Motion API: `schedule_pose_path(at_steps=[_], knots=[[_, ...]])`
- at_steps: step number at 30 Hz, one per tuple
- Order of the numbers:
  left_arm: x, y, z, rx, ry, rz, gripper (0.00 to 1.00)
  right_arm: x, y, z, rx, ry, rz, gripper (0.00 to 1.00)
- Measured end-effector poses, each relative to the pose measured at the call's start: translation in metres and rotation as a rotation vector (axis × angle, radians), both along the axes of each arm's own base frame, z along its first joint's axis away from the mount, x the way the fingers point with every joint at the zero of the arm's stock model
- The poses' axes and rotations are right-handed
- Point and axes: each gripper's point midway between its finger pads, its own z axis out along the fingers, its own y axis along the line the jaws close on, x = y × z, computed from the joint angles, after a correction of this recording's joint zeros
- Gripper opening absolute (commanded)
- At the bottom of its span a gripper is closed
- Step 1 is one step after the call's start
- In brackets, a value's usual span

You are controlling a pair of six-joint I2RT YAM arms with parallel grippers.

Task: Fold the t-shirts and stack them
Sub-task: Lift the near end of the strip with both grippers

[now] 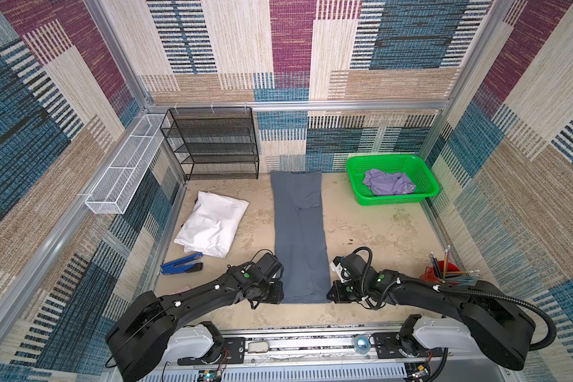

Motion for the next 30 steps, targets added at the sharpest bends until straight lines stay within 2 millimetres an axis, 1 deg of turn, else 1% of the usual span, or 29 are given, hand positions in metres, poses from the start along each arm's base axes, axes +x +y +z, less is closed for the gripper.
schedule_pose_path(at_steps=[5,8,14,18,24,27,30], knots=[[0.002,-0.007,0.005,0.026,-0.013,-0.019,0.37,0.000,0.000,-0.001,-0.003,0.002,0.002,0.00],[0.003,-0.008,0.005,0.057,-0.020,-0.023,0.37,0.000,0.000,-0.002,-0.004,0.003,0.002,0.00],[-0.001,-0.004,-0.009,0.150,-0.002,-0.036,0.36,0.000,0.000,-0.002,-0.005,0.003,0.003,0.00],[-0.002,-0.006,-0.016,0.189,-0.003,-0.046,0.27,0.000,0.001,-0.003,-0.001,0.001,0.005,0.00],[0.001,-0.005,-0.018,0.225,-0.023,-0.040,0.14,-0.001,0.000,-0.002,0.007,-0.007,0.004,0.00],[0.001,-0.005,-0.016,0.221,-0.025,-0.035,0.11,-0.002,-0.001,-0.003,0.009,-0.004,-0.003,0.00],[-0.001,-0.003,-0.013,0.216,-0.031,-0.033,0.10,-0.004,-0.003,-0.003,0.012,0.001,-0.014,0.00]])
